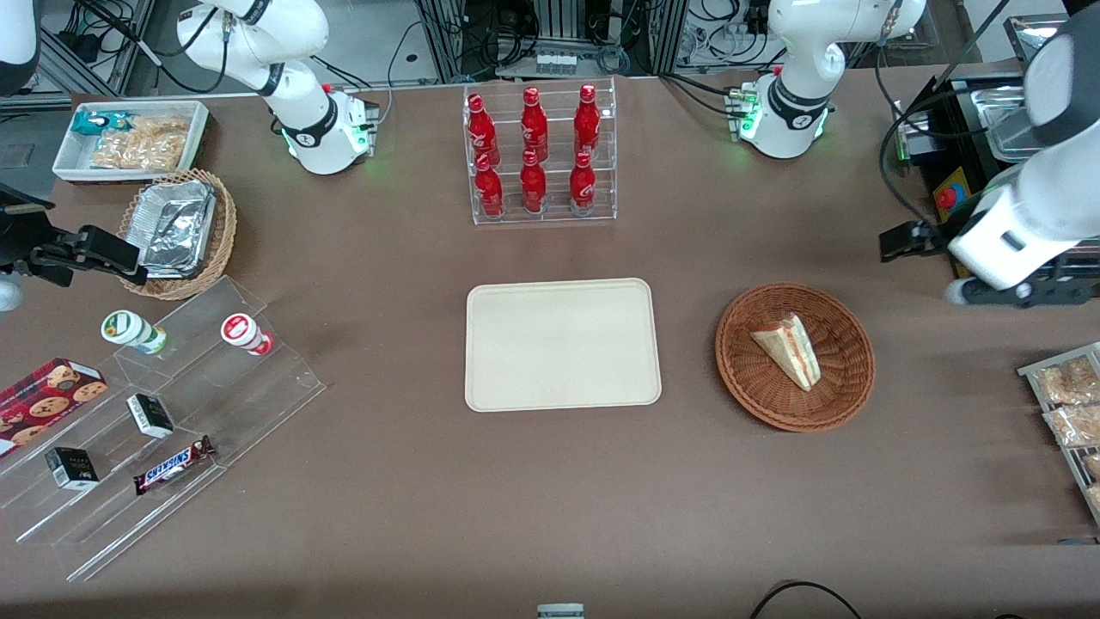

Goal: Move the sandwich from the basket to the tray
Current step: 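Move the left gripper down over the sandwich in the wicker basket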

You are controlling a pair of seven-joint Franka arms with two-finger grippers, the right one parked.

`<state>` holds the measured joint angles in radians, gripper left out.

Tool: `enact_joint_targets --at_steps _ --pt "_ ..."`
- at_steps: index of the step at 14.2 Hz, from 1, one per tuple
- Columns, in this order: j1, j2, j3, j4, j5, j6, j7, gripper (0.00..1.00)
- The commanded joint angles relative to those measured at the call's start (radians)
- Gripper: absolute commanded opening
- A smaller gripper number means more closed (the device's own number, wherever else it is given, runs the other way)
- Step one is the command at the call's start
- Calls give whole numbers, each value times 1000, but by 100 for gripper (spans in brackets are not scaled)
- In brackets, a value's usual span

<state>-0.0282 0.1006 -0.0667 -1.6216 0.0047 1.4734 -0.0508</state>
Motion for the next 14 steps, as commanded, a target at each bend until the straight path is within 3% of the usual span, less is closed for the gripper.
enact_joint_targets --at_steps 1,9,14 --pt "-18 10 -1 -128 -9 146 -6 100" --pt "-47 1 -5 -512 -11 637 -49 100" --pt "-88 1 -7 -612 -11 819 -549 100"
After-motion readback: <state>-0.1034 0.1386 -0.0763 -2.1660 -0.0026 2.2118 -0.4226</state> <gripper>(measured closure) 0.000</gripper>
